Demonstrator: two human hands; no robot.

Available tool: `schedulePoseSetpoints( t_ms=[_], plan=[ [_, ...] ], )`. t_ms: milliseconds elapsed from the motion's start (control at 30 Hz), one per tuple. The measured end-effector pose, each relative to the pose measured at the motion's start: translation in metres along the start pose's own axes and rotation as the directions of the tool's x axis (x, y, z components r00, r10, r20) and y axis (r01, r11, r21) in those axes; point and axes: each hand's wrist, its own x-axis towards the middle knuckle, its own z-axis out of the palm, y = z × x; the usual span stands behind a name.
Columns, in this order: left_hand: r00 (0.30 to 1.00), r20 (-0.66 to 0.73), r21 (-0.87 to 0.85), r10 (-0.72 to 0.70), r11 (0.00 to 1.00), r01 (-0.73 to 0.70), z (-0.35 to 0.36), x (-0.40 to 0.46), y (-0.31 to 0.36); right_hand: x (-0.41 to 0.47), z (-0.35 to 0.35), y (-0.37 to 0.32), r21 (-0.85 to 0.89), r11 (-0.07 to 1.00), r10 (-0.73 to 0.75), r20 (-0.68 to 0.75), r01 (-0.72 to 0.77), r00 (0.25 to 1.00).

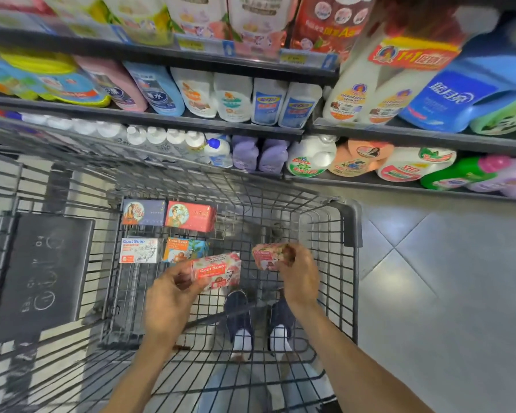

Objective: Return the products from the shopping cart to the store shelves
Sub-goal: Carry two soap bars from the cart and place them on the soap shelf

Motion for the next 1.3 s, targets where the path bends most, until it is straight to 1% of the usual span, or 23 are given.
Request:
schedulePoseSetpoints(
  t_ms=[67, 100, 167, 200, 267, 300, 367, 400, 467, 500, 567, 633, 733, 900, 1000, 1100, 1200, 1300],
  plan=[
    [0.999, 0.020, -0.035, 0.045, 0.998, -0.044, -0.011, -0.011, 0.016, -0.012, -0.020, -0.015, 0.082, 0.997, -0.014, 0.017, 0.012, 1.000],
    [0.998, 0.027, -0.049, 0.049, 0.998, -0.047, -0.014, -0.010, 0.014, -0.015, -0.021, -0.014, 0.126, 0.992, 0.002, 0.053, -0.008, 0.999],
    [0.991, 0.047, -0.064, 0.125, 0.990, -0.122, -0.027, -0.024, 0.038, -0.032, -0.050, -0.032, 0.195, 0.981, -0.028, 0.085, 0.011, 0.996],
    [0.992, 0.052, -0.047, 0.114, 0.993, -0.111, -0.030, -0.025, 0.037, -0.035, -0.051, -0.030, 0.210, 0.978, -0.037, 0.113, 0.013, 0.993],
    [0.977, 0.058, -0.048, 0.205, 0.978, -0.202, -0.043, -0.045, 0.074, -0.056, -0.092, -0.051, 0.320, 0.946, -0.093, 0.100, 0.056, 0.991],
    [0.980, 0.059, -0.067, 0.192, 0.980, -0.188, -0.044, -0.047, 0.076, -0.060, -0.098, -0.054, 0.352, 0.935, -0.079, 0.109, 0.036, 0.991],
    [0.957, 0.069, -0.103, 0.281, 0.956, -0.273, -0.055, -0.070, 0.128, -0.086, -0.156, -0.077, 0.443, 0.894, -0.096, 0.048, 0.065, 0.994],
    [0.961, 0.069, -0.102, 0.268, 0.960, -0.261, -0.054, -0.072, 0.134, -0.088, -0.164, -0.073, 0.470, 0.881, -0.097, 0.052, 0.062, 0.994],
    [0.925, 0.083, -0.113, 0.370, 0.926, -0.360, -0.058, -0.102, 0.191, -0.115, -0.228, -0.083, 0.519, 0.844, -0.138, -0.032, 0.135, 0.990],
    [0.915, 0.083, -0.110, 0.396, 0.916, -0.387, -0.055, -0.108, 0.206, -0.121, -0.246, -0.083, 0.533, 0.835, -0.125, -0.057, 0.136, 0.991],
    [0.874, 0.126, -0.120, 0.469, 0.882, -0.456, -0.047, -0.132, 0.252, -0.142, -0.298, -0.091, 0.618, 0.763, -0.158, -0.107, 0.190, 0.982],
    [0.849, 0.158, -0.130, 0.505, 0.863, -0.489, -0.030, -0.154, 0.293, -0.165, -0.351, -0.096, 0.617, 0.751, -0.163, -0.174, 0.236, 0.971],
    [0.770, 0.211, -0.115, 0.603, 0.797, -0.593, 0.002, -0.195, 0.347, -0.197, -0.426, -0.085, 0.645, 0.696, -0.161, -0.287, 0.315, 0.944],
    [0.632, 0.316, -0.122, 0.708, 0.691, -0.712, 0.078, -0.273, 0.431, -0.242, -0.546, -0.036, 0.612, 0.692, -0.123, -0.425, 0.385, 0.897],
    [0.517, 0.339, -0.129, 0.786, 0.583, -0.802, 0.136, -0.324, 0.467, -0.258, -0.614, 0.013, 0.595, 0.685, -0.097, -0.496, 0.419, 0.863],
    [0.443, 0.366, -0.155, 0.818, 0.523, -0.838, 0.203, -0.373, 0.494, -0.280, -0.681, 0.063, 0.591, 0.671, -0.054, -0.563, 0.447, 0.825],
    [0.345, 0.411, -0.188, 0.844, 0.449, -0.874, 0.274, -0.424, 0.521, -0.307, -0.746, 0.116, 0.546, 0.687, -0.019, -0.645, 0.478, 0.764],
    [0.251, 0.480, -0.244, 0.841, 0.402, -0.882, 0.341, -0.475, 0.547, -0.334, -0.800, 0.171, 0.503, 0.703, 0.013, -0.717, 0.503, 0.697]
  ],
)
